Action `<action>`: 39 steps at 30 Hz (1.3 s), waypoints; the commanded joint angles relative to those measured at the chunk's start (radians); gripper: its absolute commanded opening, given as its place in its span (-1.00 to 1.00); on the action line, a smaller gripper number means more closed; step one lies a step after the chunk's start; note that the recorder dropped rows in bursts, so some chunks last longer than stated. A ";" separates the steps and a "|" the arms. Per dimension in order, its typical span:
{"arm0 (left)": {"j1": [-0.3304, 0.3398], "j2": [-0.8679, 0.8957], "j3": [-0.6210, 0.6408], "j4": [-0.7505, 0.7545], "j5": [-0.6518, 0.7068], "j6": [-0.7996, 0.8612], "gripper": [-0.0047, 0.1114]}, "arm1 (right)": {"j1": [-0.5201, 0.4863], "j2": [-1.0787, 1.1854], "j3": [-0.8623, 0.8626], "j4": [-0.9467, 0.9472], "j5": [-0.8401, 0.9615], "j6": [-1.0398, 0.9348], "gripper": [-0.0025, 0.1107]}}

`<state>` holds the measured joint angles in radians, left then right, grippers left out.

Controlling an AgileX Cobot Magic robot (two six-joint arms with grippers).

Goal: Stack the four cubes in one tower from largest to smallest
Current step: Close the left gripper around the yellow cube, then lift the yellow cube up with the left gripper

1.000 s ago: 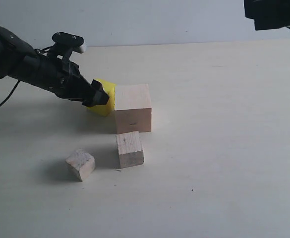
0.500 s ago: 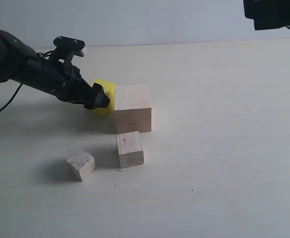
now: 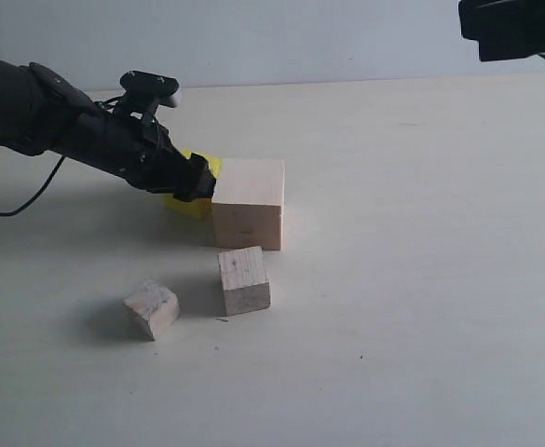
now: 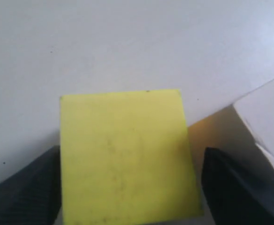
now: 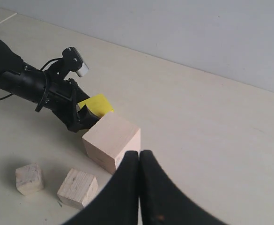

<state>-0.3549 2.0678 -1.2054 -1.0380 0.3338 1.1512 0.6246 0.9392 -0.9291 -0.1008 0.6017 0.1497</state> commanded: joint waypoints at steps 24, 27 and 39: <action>-0.004 -0.201 -0.007 0.244 0.042 -0.188 -0.92 | -0.005 -0.009 0.005 -0.001 0.005 0.000 -0.96; -0.004 -0.278 -0.007 0.299 0.087 -0.188 -0.92 | -0.005 -0.009 0.005 -0.001 0.007 0.000 -0.96; -0.004 -0.395 -0.080 0.346 0.492 0.178 -0.92 | -0.005 -0.009 0.005 0.015 0.013 0.000 -0.96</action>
<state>-0.3549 1.6745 -1.2420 -0.6431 0.7316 1.2138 0.6246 0.9392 -0.9291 -0.0937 0.6164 0.1497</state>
